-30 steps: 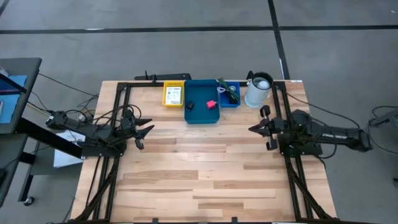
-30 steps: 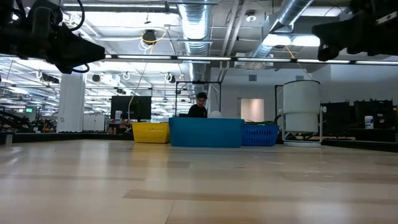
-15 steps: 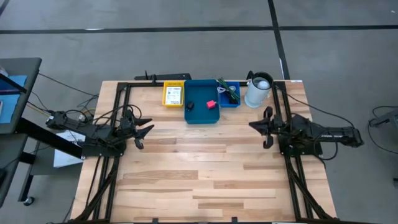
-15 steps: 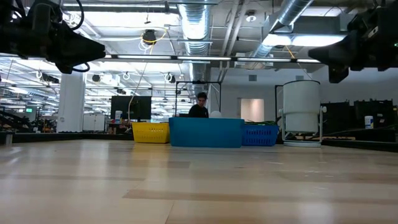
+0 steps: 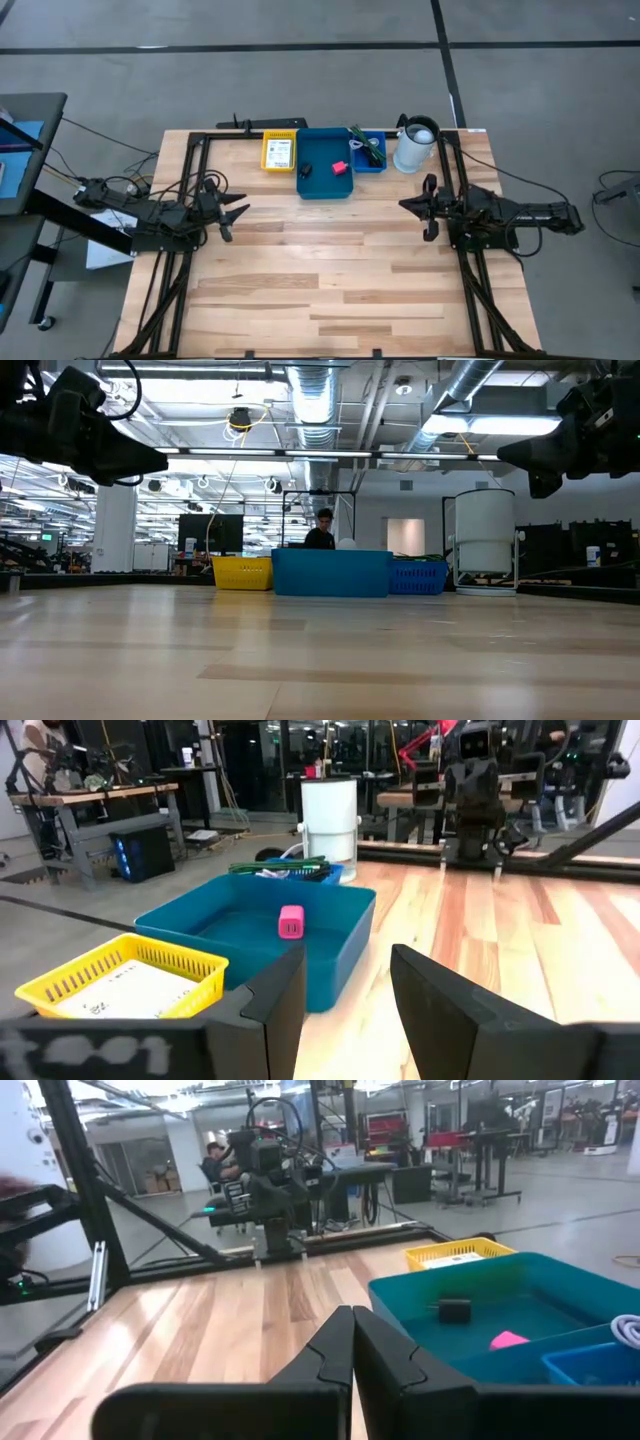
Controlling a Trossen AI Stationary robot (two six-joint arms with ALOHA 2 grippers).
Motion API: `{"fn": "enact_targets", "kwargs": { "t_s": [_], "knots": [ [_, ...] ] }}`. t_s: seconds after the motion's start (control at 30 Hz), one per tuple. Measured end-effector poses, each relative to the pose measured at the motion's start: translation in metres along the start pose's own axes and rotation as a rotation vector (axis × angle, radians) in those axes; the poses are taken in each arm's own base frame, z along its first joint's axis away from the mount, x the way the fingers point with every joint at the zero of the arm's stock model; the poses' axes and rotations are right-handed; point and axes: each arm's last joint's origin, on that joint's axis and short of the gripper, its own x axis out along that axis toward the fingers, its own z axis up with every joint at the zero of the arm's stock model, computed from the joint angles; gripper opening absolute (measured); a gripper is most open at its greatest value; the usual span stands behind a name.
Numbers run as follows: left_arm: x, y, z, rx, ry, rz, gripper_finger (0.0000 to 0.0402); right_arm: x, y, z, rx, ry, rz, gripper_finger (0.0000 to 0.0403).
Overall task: Pick and place items into bin
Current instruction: Return to Home Position
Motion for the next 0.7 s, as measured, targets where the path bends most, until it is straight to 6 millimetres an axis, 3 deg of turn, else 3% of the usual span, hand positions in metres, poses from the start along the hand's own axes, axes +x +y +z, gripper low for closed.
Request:
{"fn": "enact_targets", "kwargs": {
  "t_s": [0.7],
  "knots": [
    [-0.0074,0.0043,0.0085,-0.079,-0.089,-0.019,0.0139,0.0000,0.0000,-0.0002,-0.001,0.000,0.000,0.0000]
  ]
}}
